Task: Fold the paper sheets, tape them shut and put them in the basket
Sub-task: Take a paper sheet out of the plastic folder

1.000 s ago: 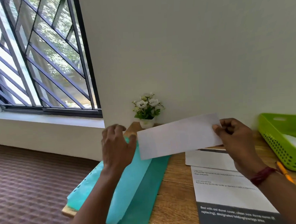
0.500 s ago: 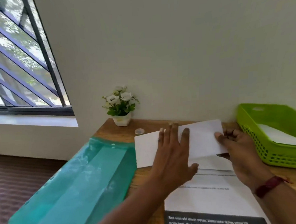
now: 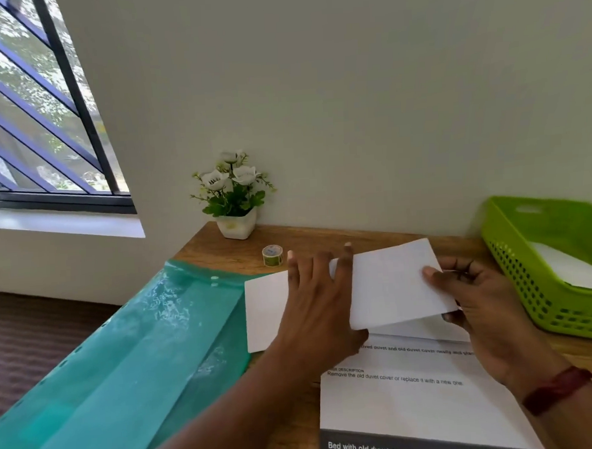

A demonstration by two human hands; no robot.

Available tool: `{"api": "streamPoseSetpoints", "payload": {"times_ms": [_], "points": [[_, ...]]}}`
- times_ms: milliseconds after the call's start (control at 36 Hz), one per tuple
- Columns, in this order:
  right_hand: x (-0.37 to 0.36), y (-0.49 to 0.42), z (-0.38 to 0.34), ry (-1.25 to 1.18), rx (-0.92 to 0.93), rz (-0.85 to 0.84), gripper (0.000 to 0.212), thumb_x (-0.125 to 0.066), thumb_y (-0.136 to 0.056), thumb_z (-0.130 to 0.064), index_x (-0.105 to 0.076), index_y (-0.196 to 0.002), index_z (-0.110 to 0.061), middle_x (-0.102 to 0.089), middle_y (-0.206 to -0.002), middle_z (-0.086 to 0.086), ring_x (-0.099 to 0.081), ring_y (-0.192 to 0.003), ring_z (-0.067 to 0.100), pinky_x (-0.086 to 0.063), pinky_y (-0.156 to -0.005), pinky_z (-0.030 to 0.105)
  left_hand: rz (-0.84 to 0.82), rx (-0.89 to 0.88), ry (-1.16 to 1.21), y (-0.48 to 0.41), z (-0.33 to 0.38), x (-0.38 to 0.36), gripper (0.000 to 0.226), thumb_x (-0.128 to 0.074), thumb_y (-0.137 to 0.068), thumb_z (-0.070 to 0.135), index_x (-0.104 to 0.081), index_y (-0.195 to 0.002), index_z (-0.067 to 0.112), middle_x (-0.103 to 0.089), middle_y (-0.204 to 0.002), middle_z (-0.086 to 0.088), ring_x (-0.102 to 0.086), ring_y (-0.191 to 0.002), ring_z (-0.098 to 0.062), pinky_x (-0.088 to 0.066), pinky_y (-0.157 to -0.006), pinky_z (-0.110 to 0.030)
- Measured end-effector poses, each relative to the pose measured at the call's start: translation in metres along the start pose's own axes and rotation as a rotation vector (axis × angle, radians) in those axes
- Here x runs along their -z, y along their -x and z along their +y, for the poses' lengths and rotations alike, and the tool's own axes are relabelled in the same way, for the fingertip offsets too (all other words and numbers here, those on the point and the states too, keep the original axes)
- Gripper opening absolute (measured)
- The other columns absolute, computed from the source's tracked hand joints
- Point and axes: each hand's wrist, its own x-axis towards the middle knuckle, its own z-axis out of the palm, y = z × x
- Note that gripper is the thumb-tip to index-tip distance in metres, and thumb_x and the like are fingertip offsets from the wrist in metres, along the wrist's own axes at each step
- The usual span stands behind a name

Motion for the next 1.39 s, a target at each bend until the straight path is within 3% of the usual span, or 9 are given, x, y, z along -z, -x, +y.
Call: {"api": "streamPoseSetpoints", "payload": {"times_ms": [139,333,444,528,639,833,1028,1222,1389], "points": [[0.002,-0.002,-0.002,0.088,0.126,0.052,0.024,-0.077,-0.079,-0.010,-0.062,-0.091,-0.024,-0.067,-0.069,-0.014,-0.058,-0.071,0.013,-0.042,-0.058,0.030,-0.054,0.007,0.026,0.001,-0.004,0.005,0.110,-0.071,-0.071,0.056,-0.012,-0.155,0.018,-0.033,-0.136,-0.009,-0.028,-0.133,-0.030,-0.005,-0.120,-0.057],[0.004,-0.001,-0.005,0.417,0.420,-0.045,0.015,-0.078,-0.079,-0.006,-0.069,-0.077,-0.018,-0.067,-0.075,0.006,-0.054,-0.062,0.009,-0.046,-0.057,0.013,-0.096,-0.044,0.060,-0.001,-0.019,0.011,0.096,-0.070,-0.075,0.058,-0.026,-0.152,0.023,-0.040,-0.135,-0.003,-0.031,-0.130,-0.022,-0.006,-0.122,-0.049],[0.009,0.000,-0.012,0.453,0.388,-0.168,0.018,-0.070,-0.086,-0.013,-0.075,-0.083,-0.030,-0.073,-0.089,-0.010,-0.065,-0.075,0.014,-0.056,-0.062,0.033,-0.102,-0.036,0.061,-0.002,-0.027,0.010,0.090,-0.066,-0.074,0.062,-0.033,-0.149,0.024,-0.047,-0.128,0.000,-0.038,-0.125,-0.021,-0.012,-0.121,-0.051],[0.013,0.001,-0.017,0.354,0.351,-0.262,0.043,-0.056,-0.092,0.005,-0.079,-0.082,-0.030,-0.075,-0.098,-0.009,-0.064,-0.075,0.006,-0.055,-0.060,0.022,-0.133,-0.042,0.060,-0.003,-0.030,0.009,0.088,-0.064,-0.074,0.064,-0.035,-0.147,0.025,-0.049,-0.126,0.001,-0.042,-0.124,-0.020,-0.015,-0.119,-0.053],[0.020,0.001,-0.021,0.277,0.269,-0.394,0.068,-0.038,-0.084,0.022,-0.080,-0.089,-0.031,-0.075,-0.101,-0.002,-0.064,-0.084,0.013,-0.055,-0.064,0.025,-0.174,-0.027,0.092,-0.003,-0.030,0.009,0.089,-0.065,-0.075,0.063,-0.032,-0.148,0.026,-0.048,-0.132,0.001,-0.040,-0.130,-0.021,-0.010,-0.121,-0.053],[0.022,-0.001,-0.027,0.292,0.223,-0.494,0.061,-0.032,-0.077,0.030,-0.072,-0.101,-0.010,-0.076,-0.101,-0.003,-0.067,-0.081,0.002,-0.050,-0.064,0.014,-0.233,-0.004,0.165,-0.003,-0.028,0.013,0.088,-0.063,-0.079,0.061,-0.025,-0.152,0.028,-0.044,-0.143,0.001,-0.035,-0.137,-0.020,-0.005,-0.123,-0.049],[0.030,-0.007,-0.024,0.349,0.219,-0.494,0.048,-0.045,-0.085,0.024,-0.064,-0.114,-0.010,-0.074,-0.108,0.000,-0.067,-0.103,0.006,-0.052,-0.083,0.016,-0.267,0.006,0.243,-0.003,-0.025,0.018,0.090,-0.066,-0.080,0.057,-0.022,-0.153,0.028,-0.039,-0.150,-0.001,-0.028,-0.143,-0.024,-0.010,-0.123,-0.045],[0.031,-0.005,-0.022,0.325,0.246,-0.479,0.036,-0.056,-0.083,0.017,-0.074,-0.096,-0.011,-0.076,-0.102,-0.001,-0.070,-0.096,0.013,-0.056,-0.076,0.019,-0.317,-0.022,0.274,-0.001,-0.025,0.018,0.093,-0.070,-0.078,0.057,-0.018,-0.152,0.033,-0.035,-0.150,0.003,-0.027,-0.142,-0.024,-0.032,-0.112,-0.042],[0.026,-0.008,-0.017,0.416,0.379,-0.428,0.059,-0.070,-0.068,0.024,-0.077,-0.079,-0.033,-0.074,-0.093,-0.017,-0.068,-0.088,-0.002,-0.053,-0.074,0.011,-0.344,-0.053,0.300,0.000,-0.022,0.019,0.094,-0.072,-0.078,0.054,-0.019,-0.152,0.032,-0.031,-0.153,0.006,-0.028,-0.140,-0.019,-0.033,-0.112,-0.039]]}}
